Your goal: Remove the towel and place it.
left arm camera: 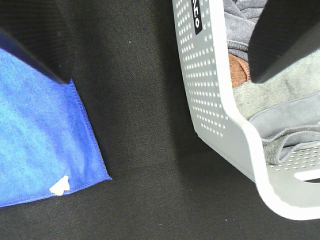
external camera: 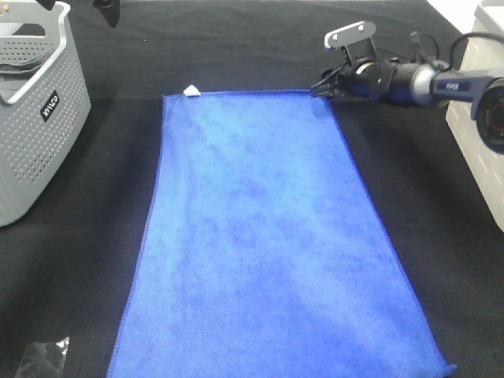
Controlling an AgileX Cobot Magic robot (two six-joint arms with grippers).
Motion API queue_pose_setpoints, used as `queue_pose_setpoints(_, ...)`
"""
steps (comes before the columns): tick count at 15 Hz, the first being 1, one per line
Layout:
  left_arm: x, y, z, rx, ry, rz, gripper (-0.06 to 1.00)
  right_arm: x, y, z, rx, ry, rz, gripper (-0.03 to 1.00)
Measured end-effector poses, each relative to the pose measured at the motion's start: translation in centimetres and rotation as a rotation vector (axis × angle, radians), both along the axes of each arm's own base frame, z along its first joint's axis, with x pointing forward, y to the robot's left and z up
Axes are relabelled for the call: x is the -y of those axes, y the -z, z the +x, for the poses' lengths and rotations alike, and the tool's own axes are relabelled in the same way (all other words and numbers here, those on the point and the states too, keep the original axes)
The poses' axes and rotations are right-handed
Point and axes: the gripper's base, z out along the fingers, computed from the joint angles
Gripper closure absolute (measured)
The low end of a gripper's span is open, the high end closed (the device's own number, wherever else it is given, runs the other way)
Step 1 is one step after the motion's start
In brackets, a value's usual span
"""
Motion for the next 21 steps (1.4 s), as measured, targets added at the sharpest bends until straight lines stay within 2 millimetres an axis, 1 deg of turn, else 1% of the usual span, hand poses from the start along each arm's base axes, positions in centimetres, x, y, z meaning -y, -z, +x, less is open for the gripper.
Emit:
queue_pose_setpoints(1,0.0,0.0,0.0,0.0,0.0,-0.001,0.08,-0.1,-1.2,0.0,-0.002,-0.006,0.003,0.33)
queue_pose_setpoints(2,0.0,0.0,0.0,0.0,0.0,-0.001,0.08,-0.1,-1.2,0.0,-0.002,-0.006,0.003,0.33)
queue_pose_setpoints(3,0.0,0.0,0.0,0.0,0.0,-0.001,0.08,-0.2,-3.0,-0.1,-0.015,-0.014,0.014,0.33)
queue_pose_setpoints(4,0.0,0.0,0.0,0.0,0.0,-0.001,0.08,-0.4,-3.5,-0.3,-0.058,-0.03,0.016,0.33)
queue_pose_setpoints(6,0.0,0.0,0.0,0.0,0.0,-0.001,0.08,-1.5,-2.9,-0.8,-0.141,-0.065,0.013,0.36)
queue_pose_setpoints(9,0.0,0.0,0.0,0.0,0.0,-0.001,0.08,-3.6,-1.3,-1.2,-0.17,-0.101,0.006,0.43)
queue_pose_setpoints(11,0.0,0.0,0.0,0.0,0.0,-0.001,0.08,-3.8,-0.3,-1.2,-0.151,-0.102,-0.004,0.44)
queue_pose_setpoints(16,0.0,0.0,0.0,0.0,0.0,-0.001,0.08,-3.5,2.8,-1.0,-0.079,-0.083,-0.037,0.44)
queue_pose_setpoints(21,0.5,0.1,-0.1,-0.011,0.014,-0.055,0.08,-3.3,2.0,-0.6,0.045,-0.055,-0.035,0.44)
